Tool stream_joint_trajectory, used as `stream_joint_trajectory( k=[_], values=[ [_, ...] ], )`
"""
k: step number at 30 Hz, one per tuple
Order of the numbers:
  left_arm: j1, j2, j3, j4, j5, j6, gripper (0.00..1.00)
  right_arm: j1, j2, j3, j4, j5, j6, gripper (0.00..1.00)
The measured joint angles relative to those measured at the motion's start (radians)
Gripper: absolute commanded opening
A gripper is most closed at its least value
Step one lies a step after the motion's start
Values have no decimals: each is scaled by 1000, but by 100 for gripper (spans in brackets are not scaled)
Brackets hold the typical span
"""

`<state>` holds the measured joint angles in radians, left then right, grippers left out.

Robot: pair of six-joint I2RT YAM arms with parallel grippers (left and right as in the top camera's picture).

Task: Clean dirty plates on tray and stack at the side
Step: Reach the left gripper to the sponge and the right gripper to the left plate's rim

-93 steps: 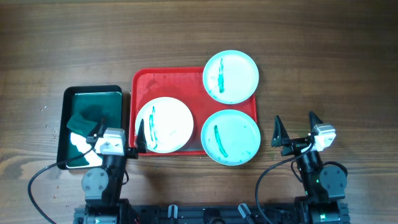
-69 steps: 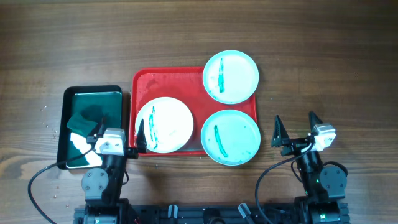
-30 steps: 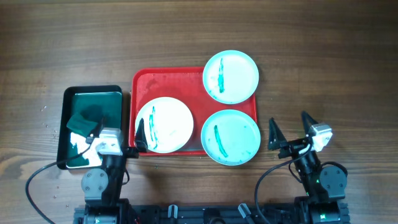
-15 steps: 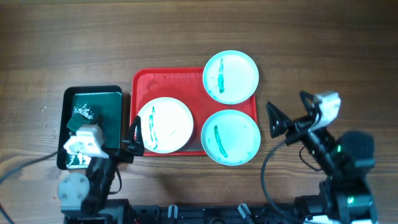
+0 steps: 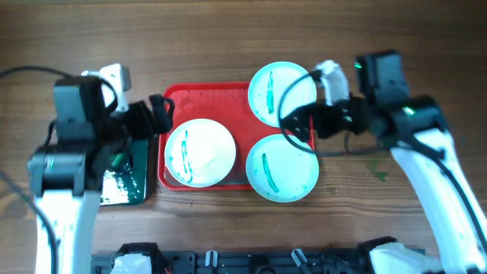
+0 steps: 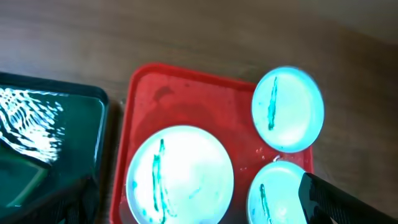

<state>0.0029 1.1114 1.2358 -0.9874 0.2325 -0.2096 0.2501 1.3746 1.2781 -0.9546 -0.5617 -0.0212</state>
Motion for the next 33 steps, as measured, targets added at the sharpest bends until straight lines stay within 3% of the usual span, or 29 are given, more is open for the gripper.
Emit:
stream_joint_trajectory(
  k=[4, 9, 10, 11, 15, 19, 22, 30, 33],
  values=[
    [0, 142, 3, -11, 17, 2, 100, 28, 169, 2, 200, -188, 31, 100],
    [1, 236, 3, 1, 24, 2, 100, 203, 328, 4, 314, -104, 143, 100],
    [4, 239, 3, 1, 26, 2, 100, 239, 346, 3, 328, -85, 160, 93],
    [13, 239, 3, 0, 27, -3, 100, 272, 363, 4, 362, -73, 180, 73],
    [68, 239, 3, 1, 28, -80, 98, 323, 380, 4, 415, 58, 277, 67],
    [91, 239, 3, 6, -13, -157, 98, 346, 447, 6, 412, 213, 403, 48],
    [98, 239, 3, -4, -121, -241, 96, 379, 520, 6, 430, 276, 481, 40],
    [196, 254, 3, -46, -213, -305, 95, 438, 636, 7, 469, 362, 570, 30],
    [214, 264, 3, -60, -218, -305, 95, 459, 636, 7, 486, 364, 581, 8]
  ],
)
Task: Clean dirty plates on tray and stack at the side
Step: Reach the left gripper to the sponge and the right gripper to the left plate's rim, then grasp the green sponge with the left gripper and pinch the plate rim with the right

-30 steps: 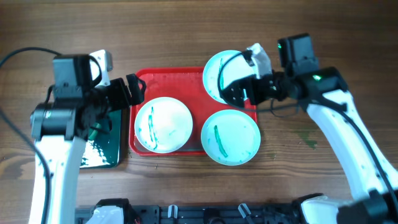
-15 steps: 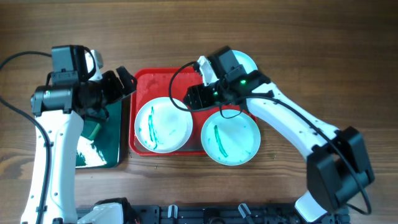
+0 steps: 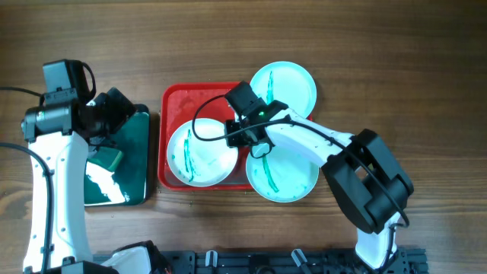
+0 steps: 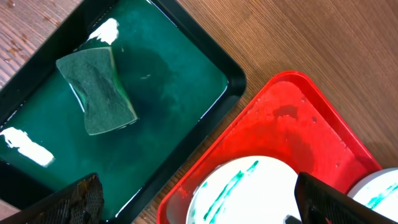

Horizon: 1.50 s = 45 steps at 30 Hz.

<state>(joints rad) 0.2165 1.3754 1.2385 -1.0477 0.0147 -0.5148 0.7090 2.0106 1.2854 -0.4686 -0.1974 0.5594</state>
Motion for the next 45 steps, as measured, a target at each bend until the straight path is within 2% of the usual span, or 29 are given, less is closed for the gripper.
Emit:
stream_joint_trajectory(
  k=[3, 14, 15, 16, 17, 21, 22, 26, 27, 32, 36, 38, 39, 42, 43, 45],
  values=[
    [0, 0, 0, 0, -3, 0, 96, 21, 6, 0, 32, 23, 24, 4],
    [0, 0, 0, -26, -3, 0, 99, 15, 65, 45, 127, 88, 42, 5],
    [0, 0, 0, -31, -3, 0, 99, 8, 66, 48, 126, 92, 42, 7],
    [0, 0, 0, -37, -6, 0, 99, -5, 67, 52, 122, 99, 42, 25],
    [0, 0, 0, -41, -8, 0, 99, -13, 67, 53, 121, 103, 41, 29],
    [0, 0, 0, -45, -11, 0, 100, -42, 67, 64, 115, 93, -4, 30],
    [0, 0, 0, -45, -11, 0, 100, -42, 67, 65, 106, 82, -8, 28],
    [0, 1, 0, -49, -11, 0, 99, -40, 67, 66, 69, 45, 11, 7],
    [0, 1, -2, -48, -11, 0, 100, -39, 67, 66, 62, 40, 21, 4],
    [0, 2, -56, 2, -21, -4, 88, -35, 76, 72, 62, 37, 50, 4],
    [0, 8, -121, 60, -54, -8, 90, -35, 80, 77, 66, 30, 58, 4],
    [0, 15, -147, 64, -104, -8, 82, -35, 80, 77, 66, 25, 58, 4],
    [1, 20, -158, 69, -127, -13, 75, -35, 80, 77, 66, 24, 58, 4],
    [18, 33, -174, 96, -167, -103, 60, -35, 82, 77, 66, 21, 58, 4],
    [28, 41, -174, 114, -176, -143, 56, -35, 82, 78, 66, 21, 58, 4],
    [43, 61, -174, 137, -197, -195, 56, -35, 82, 79, 66, 18, 58, 4]
  ],
)
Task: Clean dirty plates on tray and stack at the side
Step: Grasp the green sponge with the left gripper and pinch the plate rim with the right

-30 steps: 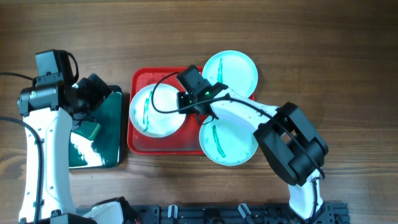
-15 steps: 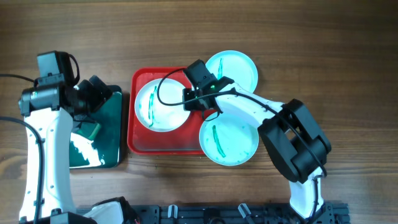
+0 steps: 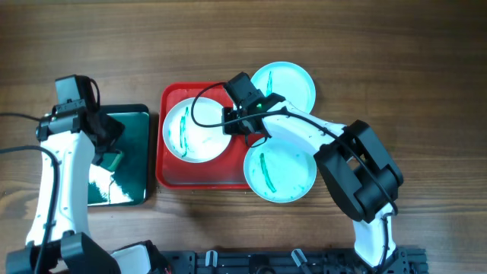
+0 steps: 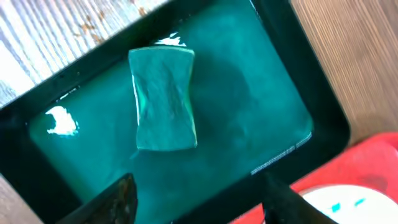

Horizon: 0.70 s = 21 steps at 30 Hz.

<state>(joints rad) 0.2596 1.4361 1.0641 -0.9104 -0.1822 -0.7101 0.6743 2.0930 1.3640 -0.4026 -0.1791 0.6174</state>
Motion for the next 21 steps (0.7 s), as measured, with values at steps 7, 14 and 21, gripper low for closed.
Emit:
stream_joint_trajectory(
  k=[7, 14, 21],
  values=[
    [46, 175, 0, 104, -84, -53, 28, 0, 2, 0, 0, -4, -1, 6],
    [70, 339, 0, 139, -89, -55, 27, 0, 2, 0, 1, -4, -1, 6],
    [70, 383, 0, 159, -90, -50, 5, 0, 2, 0, 1, -3, -1, 5]
  ],
)
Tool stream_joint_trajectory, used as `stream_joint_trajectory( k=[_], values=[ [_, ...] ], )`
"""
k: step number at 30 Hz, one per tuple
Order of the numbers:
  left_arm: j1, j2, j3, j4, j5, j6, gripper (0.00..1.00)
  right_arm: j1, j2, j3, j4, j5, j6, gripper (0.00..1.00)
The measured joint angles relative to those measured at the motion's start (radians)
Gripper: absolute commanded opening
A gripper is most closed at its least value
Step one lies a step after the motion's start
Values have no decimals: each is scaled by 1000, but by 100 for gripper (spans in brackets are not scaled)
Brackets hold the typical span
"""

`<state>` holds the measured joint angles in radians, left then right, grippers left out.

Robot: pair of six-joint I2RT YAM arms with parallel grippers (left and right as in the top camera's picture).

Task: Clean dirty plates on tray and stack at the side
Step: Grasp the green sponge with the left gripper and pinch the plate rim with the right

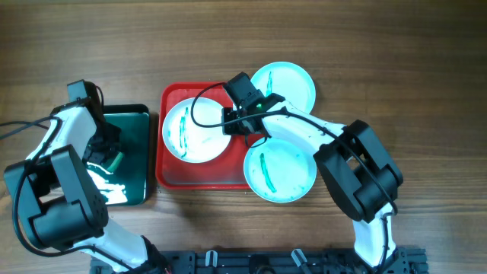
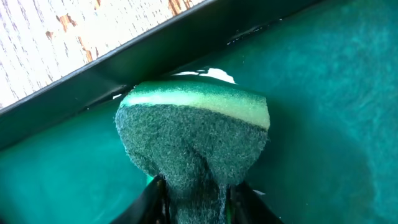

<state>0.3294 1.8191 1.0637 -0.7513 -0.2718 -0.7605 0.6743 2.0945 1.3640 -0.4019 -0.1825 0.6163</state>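
Observation:
A white plate (image 1: 190, 133) with green streaks lies on the red tray (image 1: 205, 173). My right gripper (image 1: 230, 124) sits at that plate's right rim and looks shut on it. Two more streaked plates overlap the tray's right side, one at the back (image 1: 285, 84) and one at the front (image 1: 279, 171). My left gripper (image 2: 196, 200) is down in the dark tray of green water (image 2: 323, 93). It is shut on the green sponge (image 2: 193, 134), which bulges where the fingers pinch it. In the overhead view the sponge (image 1: 115, 161) peeks out beside the left gripper (image 1: 106, 156).
The dark water tray (image 1: 131, 111) stands directly left of the red tray, almost touching it. Bare wooden table surrounds both trays. My right arm reaches across the two plates on the right. Black hardware runs along the front edge of the table.
My left gripper was open above the sponge lying flat in the water tray. Now it is lower and shut on the sponge. The right arm and the plates have not moved.
First both grippers hung near the red tray's sides, the tray plate at its front left. Then my right gripper was at that plate's rim and my left over the water tray. Later the plate lay further back; my left gripper, open above the sponge, now grips it.

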Motion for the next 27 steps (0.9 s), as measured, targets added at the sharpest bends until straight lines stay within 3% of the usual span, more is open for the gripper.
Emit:
stream_joint_trajectory(
  k=[10, 13, 19, 22, 27],
  values=[
    [6, 1, 11, -23, 38, 76, 4, 0, 0, 0, 0, -1, 0, 4],
    [6, -32, 50, -74, 119, 145, 4, -1, 0, 0, -2, -19, -32, 4],
    [-5, -274, 137, -101, 361, 376, 4, -10, 0, 0, -22, -80, -118, 4],
    [-93, -332, 139, -105, 439, 470, 4, -21, 0, 0, -32, -111, -147, 4],
    [-311, -283, 140, -105, 479, 544, 4, -37, 0, 0, -45, -135, -155, 4]
  ],
)
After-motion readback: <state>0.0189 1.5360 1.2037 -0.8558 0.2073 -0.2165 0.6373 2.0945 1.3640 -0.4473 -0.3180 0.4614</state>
